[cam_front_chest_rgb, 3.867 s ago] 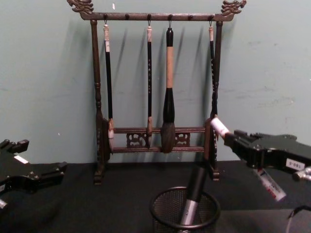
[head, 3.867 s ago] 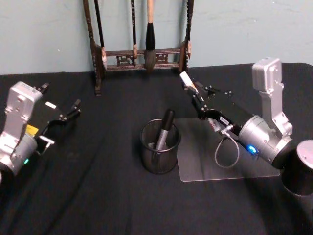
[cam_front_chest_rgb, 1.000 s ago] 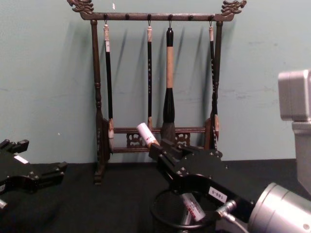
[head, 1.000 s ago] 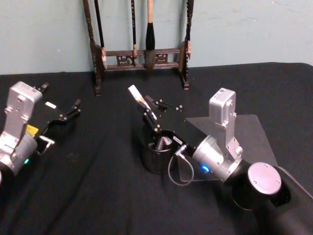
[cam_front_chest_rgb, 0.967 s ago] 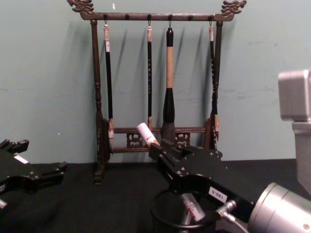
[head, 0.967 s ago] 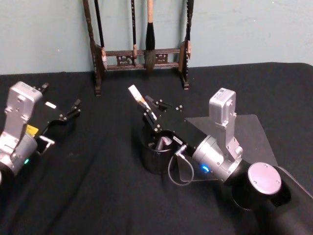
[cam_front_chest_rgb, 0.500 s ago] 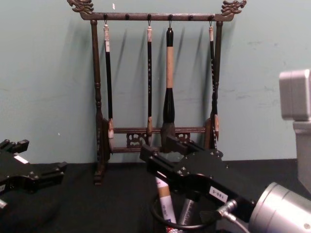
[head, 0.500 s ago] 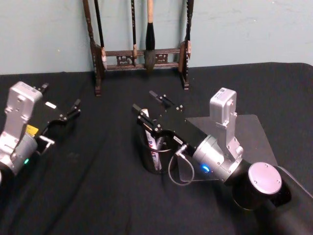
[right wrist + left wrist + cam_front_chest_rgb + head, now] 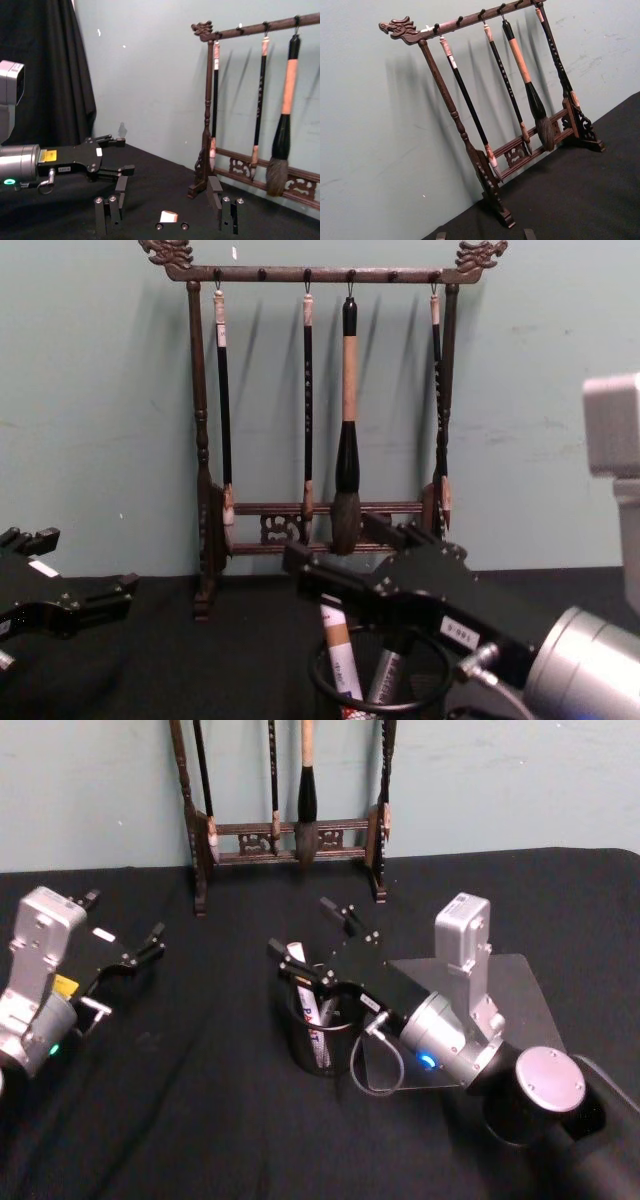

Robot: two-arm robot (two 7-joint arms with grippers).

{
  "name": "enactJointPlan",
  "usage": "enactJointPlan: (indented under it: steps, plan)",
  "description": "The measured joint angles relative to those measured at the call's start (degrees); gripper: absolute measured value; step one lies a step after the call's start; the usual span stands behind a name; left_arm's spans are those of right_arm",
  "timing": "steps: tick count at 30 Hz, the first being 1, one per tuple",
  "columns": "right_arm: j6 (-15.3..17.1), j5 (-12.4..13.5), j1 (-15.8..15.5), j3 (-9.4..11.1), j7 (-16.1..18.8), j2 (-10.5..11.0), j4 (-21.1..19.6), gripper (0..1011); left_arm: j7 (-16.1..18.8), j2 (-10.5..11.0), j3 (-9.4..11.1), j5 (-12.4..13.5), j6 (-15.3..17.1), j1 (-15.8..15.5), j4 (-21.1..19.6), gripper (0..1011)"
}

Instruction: Pick up the water-based marker from the table and place it into the pen holder.

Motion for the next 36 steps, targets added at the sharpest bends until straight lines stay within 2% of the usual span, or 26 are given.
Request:
enactJointPlan:
  steps: [8, 15, 18, 19, 25, 31, 36]
  plan:
    - [0.9, 0.9, -0.7, 1.9, -1.2, 1.5, -5.0, 1002, 0.0, 0.0, 0.0, 0.0, 0.0, 0.0, 0.0, 1001]
    - [1.4, 0.4, -1.8, 5.4, -5.0, 3.2, -9.8, 1002, 0.0, 0.0, 0.0, 0.0, 0.0, 0.0, 0.0, 1001]
    - [2.6, -0.8, -2.6, 7.5, -7.5, 4.2, -11.2, 1002, 0.0, 0.0, 0.0, 0.0, 0.0, 0.0, 0.0, 1001]
    - [2.6, -0.8, -2.6, 7.5, -7.5, 4.2, -11.2, 1002, 0.0, 0.0, 0.0, 0.0, 0.0, 0.0, 0.0, 1001]
    - [7.0, -4.4, -4.4, 10.6, -12.0, 5.9, -12.3, 1002, 0.0, 0.0, 0.0, 0.0, 0.0, 0.0, 0.0, 1001]
    - [10.9, -7.5, -5.5, 12.1, -14.8, 6.5, -11.2, 1002, 0.0, 0.0, 0.0, 0.0, 0.0, 0.0, 0.0, 1001]
    - [12.6, -10.1, -5.6, 12.5, -16.4, 6.5, -9.2, 1003, 0.0, 0.0, 0.0, 0.0, 0.0, 0.0, 0.0, 1001]
